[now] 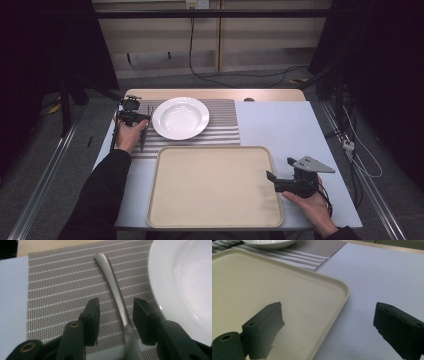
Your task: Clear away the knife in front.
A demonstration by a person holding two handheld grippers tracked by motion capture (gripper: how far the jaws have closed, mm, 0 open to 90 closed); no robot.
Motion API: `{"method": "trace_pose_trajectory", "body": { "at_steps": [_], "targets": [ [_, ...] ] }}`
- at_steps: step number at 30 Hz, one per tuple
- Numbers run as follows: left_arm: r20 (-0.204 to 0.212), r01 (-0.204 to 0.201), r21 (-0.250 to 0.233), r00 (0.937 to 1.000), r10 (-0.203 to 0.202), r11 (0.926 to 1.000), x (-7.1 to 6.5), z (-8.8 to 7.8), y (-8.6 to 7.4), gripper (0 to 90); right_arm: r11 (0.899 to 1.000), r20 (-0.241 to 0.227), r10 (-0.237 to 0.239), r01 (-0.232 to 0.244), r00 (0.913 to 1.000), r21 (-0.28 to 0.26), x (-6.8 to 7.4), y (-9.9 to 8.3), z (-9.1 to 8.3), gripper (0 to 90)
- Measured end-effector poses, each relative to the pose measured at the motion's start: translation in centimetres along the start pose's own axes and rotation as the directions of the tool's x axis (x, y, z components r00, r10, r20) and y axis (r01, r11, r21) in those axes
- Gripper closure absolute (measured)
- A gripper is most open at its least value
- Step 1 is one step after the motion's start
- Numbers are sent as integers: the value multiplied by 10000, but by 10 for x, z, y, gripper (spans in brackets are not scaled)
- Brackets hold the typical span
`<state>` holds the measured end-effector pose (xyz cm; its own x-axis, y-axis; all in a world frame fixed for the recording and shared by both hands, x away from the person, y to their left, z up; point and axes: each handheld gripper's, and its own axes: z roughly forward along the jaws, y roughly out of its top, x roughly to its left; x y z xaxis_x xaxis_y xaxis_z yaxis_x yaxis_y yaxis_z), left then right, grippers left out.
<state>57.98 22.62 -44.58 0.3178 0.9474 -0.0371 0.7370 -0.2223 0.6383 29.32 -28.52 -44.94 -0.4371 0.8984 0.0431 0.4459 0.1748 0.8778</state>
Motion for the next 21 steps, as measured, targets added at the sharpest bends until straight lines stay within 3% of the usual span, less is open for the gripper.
{"method": "trace_pose_trajectory", "body": {
  "at_steps": [3,4,8,11,15,21],
  "targets": [
    [153,161,111,9998,-163,9998,0,5,1,639,10000,-8,14,-14,10000,-78,0,0,-1,92],
    [3,-99,292,10000,99,9995,-3,9,2,639,10000,-26,26,-26,10000,-84,0,0,-1,92],
    [-34,-182,631,9998,185,9978,-5,11,8,666,10000,-17,52,-52,10000,-82,0,0,-1,92],
    [60,-259,776,9997,255,9966,-8,12,11,762,9999,6,-75,76,10000,-97,1,0,-1,92],
    [98,-48,1002,9999,39,9950,-7,11,12,774,9999,5,-138,138,9999,-46,2,0,-1,91],
    [209,-372,1441,9992,345,9889,-7,9,15,797,9999,35,-118,118,9999,-40,2,0,-2,91]
  ]
}}
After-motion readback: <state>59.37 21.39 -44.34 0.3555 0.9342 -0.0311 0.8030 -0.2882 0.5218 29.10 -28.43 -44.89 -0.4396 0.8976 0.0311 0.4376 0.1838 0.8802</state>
